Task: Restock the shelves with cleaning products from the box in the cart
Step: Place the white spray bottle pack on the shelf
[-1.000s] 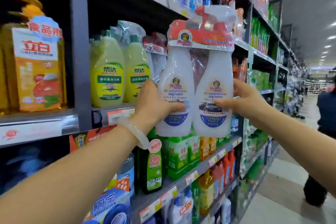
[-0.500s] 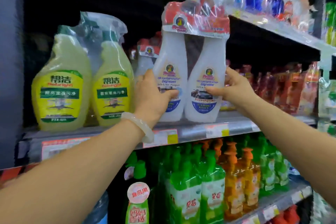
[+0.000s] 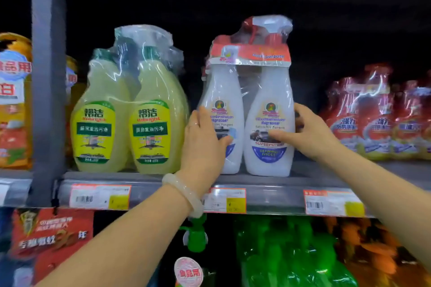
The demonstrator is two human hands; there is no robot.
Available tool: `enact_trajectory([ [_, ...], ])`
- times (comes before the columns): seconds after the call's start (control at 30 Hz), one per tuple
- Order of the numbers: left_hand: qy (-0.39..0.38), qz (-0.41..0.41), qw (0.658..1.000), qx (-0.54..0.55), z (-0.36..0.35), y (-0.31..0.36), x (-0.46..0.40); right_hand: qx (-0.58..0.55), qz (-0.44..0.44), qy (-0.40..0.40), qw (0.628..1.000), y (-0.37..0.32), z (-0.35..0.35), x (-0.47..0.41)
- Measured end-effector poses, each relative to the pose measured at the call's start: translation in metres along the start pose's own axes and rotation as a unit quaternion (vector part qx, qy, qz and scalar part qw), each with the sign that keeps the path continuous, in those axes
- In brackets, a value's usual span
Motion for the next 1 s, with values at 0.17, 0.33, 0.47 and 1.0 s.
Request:
enact_trajectory([
  [0.17, -0.116, -0.026, 0.976, -0.184, -0.008, -0.001, 0.018, 0.023, -0.010, -0.081, 0.996, 0.017, -0.015, 0.014],
  [0.33, -0.121, 0.044, 0.980, -0.154, -0.008, -0.016, 0.018, 0.035, -0.010, -0.037, 0.999, 0.025, -0.011, 0.009],
  [0.47, -0.098, 0.087, 0.985, -0.112, -0.009, -0.025, 0.019, 0.028, 0.004, -0.022, 0.999, 0.027, -0.011, 0.010],
  [1.0, -0.123, 0.141, 0.964, -0.187, -0.016, -0.027, 0.017, 0.053, -0.029, -0.047, 0.997, 0.034, -0.023, -0.004],
])
Point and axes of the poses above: each hand's wrist, its own x-axis away from the middle knuckle, its own z-axis out of the back of the hand, y = z × x, the point moved 9 cm from there along -x, towards the middle knuckle, and after that the axes turned 14 degrees about -x, right-handed, at the moved point
